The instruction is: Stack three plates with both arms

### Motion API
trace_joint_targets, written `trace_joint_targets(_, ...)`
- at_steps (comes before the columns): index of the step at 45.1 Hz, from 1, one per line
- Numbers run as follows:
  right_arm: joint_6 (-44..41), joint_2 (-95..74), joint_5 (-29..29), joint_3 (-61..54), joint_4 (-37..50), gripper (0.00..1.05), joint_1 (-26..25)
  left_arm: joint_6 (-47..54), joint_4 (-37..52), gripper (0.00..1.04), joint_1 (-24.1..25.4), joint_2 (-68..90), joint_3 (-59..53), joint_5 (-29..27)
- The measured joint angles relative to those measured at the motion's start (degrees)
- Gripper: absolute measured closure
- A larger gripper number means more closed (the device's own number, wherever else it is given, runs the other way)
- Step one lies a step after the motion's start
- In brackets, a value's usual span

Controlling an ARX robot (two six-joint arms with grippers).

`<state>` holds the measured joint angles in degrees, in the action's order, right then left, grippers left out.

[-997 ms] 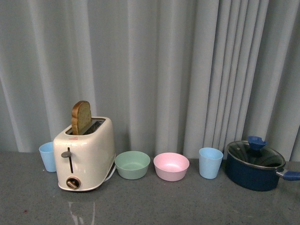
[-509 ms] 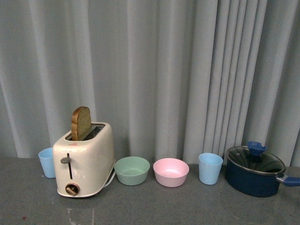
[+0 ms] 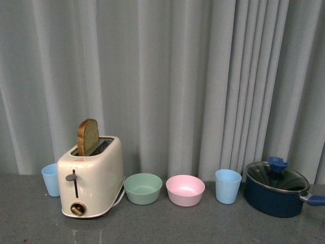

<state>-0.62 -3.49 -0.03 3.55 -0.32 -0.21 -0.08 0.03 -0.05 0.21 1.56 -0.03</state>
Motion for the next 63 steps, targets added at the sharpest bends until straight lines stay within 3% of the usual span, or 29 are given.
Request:
trace_joint_targets(35,0.0,3.2,0.0,-3.2,0.1,1.02,0.0,0.0,0.0,0.07,0.0,0.0,0.0,0.0)
trace_joint_targets(46,0.0,3.2,0.0,-3.2,0.1,0.5,0.0,0.0,0.0,0.07,0.0,0.0,0.0,0.0)
trace_joint_targets(58,0.0,3.2,0.0,-3.2,0.1,0.06,0.0,0.0,0.0,0.07,0.0,0.0,0.0,0.0)
trace_joint_targets(63,0.0,3.2,0.0,-3.2,0.1,0.08,0.0,0.0,0.0,0.07,0.0,0.0,0.0,0.0)
